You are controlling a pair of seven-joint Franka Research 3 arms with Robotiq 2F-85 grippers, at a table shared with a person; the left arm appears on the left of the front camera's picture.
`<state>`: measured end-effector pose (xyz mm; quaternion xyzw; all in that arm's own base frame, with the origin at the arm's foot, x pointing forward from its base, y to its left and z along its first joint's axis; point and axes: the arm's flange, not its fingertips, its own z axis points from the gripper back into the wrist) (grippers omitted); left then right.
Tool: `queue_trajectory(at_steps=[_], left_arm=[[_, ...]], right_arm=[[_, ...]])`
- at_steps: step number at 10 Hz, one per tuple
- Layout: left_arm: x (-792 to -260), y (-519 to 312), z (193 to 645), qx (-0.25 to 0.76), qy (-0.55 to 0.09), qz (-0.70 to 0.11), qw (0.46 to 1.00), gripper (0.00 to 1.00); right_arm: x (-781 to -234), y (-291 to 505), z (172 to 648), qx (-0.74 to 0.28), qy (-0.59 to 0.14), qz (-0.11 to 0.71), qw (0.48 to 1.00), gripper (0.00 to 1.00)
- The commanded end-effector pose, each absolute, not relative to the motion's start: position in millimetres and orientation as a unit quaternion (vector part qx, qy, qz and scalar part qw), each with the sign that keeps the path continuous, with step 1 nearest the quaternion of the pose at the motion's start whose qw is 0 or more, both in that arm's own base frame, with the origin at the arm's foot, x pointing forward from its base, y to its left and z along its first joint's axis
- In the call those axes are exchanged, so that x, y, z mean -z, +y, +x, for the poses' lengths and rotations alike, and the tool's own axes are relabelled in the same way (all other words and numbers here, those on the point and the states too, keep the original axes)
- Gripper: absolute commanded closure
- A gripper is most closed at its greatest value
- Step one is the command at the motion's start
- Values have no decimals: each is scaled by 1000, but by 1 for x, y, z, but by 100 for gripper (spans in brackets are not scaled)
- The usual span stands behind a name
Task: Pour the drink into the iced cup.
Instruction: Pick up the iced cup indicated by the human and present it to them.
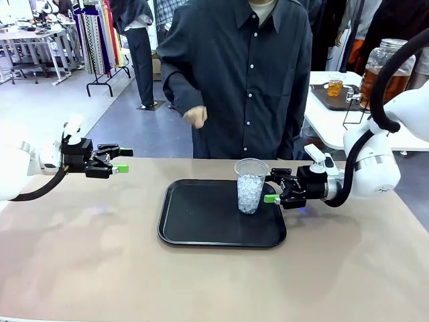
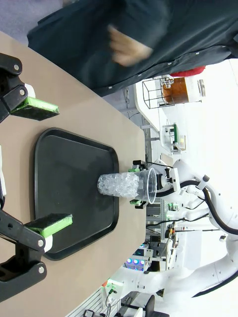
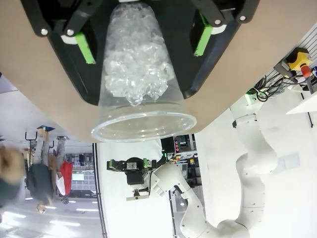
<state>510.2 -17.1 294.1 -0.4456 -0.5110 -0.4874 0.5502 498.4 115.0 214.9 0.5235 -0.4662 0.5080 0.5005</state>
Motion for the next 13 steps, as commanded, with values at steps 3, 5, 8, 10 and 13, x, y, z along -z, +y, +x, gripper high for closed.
queue_trajectory(at_steps=[3,5,8,10,13], left_arm=[[-296,-18,510,485,-511,-448,550,0],[-296,-18,510,485,-511,-448,550,0],[-296,-18,510,485,-511,-448,550,0],[-296,-18,510,485,-511,-448,550,0],[-296,-18,510,485,-511,-448,550,0]], right_arm=[[-211,138,506,-516,-465,516,501,0],[-211,147,507,-519,-455,521,502,0],[-210,160,516,-503,-459,517,518,0],[-211,167,523,-489,-458,523,527,0],[-213,174,527,-480,-450,539,526,0]])
